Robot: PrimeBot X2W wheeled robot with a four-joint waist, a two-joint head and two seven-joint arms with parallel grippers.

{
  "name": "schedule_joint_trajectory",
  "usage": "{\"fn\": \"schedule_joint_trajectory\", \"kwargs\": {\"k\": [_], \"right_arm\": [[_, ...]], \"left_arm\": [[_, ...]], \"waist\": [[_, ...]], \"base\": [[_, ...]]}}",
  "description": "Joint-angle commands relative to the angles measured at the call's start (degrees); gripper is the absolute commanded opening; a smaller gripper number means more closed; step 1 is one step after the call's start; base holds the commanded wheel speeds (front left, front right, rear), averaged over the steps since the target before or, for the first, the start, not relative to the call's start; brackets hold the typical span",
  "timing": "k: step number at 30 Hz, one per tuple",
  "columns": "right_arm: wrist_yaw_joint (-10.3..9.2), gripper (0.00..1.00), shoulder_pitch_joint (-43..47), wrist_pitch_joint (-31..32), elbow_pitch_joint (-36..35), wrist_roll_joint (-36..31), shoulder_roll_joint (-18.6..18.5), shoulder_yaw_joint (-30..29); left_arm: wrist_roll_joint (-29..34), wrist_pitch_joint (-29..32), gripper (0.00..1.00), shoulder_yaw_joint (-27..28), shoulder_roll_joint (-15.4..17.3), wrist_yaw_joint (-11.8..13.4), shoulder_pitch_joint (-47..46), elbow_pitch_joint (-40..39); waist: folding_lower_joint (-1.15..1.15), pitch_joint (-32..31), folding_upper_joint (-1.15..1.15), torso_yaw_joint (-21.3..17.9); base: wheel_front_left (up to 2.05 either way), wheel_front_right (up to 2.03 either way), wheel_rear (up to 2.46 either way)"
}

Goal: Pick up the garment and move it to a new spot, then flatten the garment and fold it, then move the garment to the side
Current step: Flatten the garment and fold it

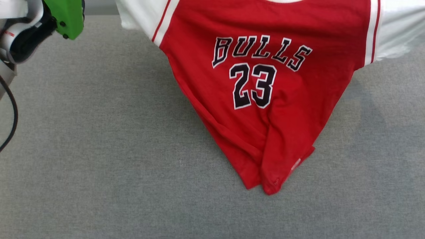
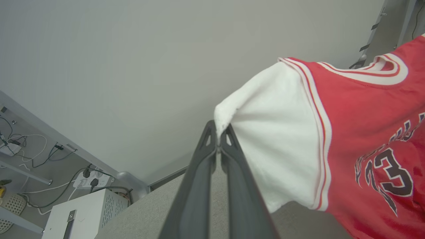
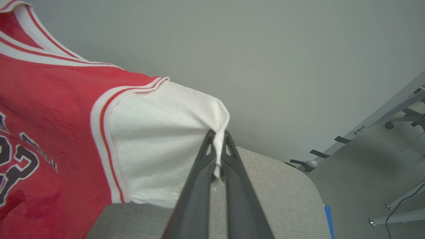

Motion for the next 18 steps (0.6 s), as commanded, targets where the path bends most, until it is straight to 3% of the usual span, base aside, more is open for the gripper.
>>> {"fn": "schedule_joint_trajectory", "kwargs": {"k": [1,11,18], "right_arm": [[-0.04,0.00,-1.7,-0.2,-0.5,-0.1,-0.3,-0.4],[-0.04,0.00,-8.8,-0.8,0.2,0.9,0.7,-1.3],[-0.04,0.00,-14.8,-0.3,1.9,0.3,2.1,0.0]], "left_arm": [[0.9,-0.9,0.00,0.7,0.6,0.1,-1.6,-0.5],[3.3,-5.1,0.00,3.0,0.3,1.7,-6.0,-1.7],[4.5,-6.5,0.00,3.8,-1.6,2.0,-9.9,-0.1]], "waist": [[0.00,-3.3,0.00,1.8],[0.00,-5.4,0.00,2.0],[0.00,-2.9,0.00,1.9]], "base": [[0.00,0.00,0.00],[0.00,0.00,0.00],[0.00,0.00,0.00]]}}
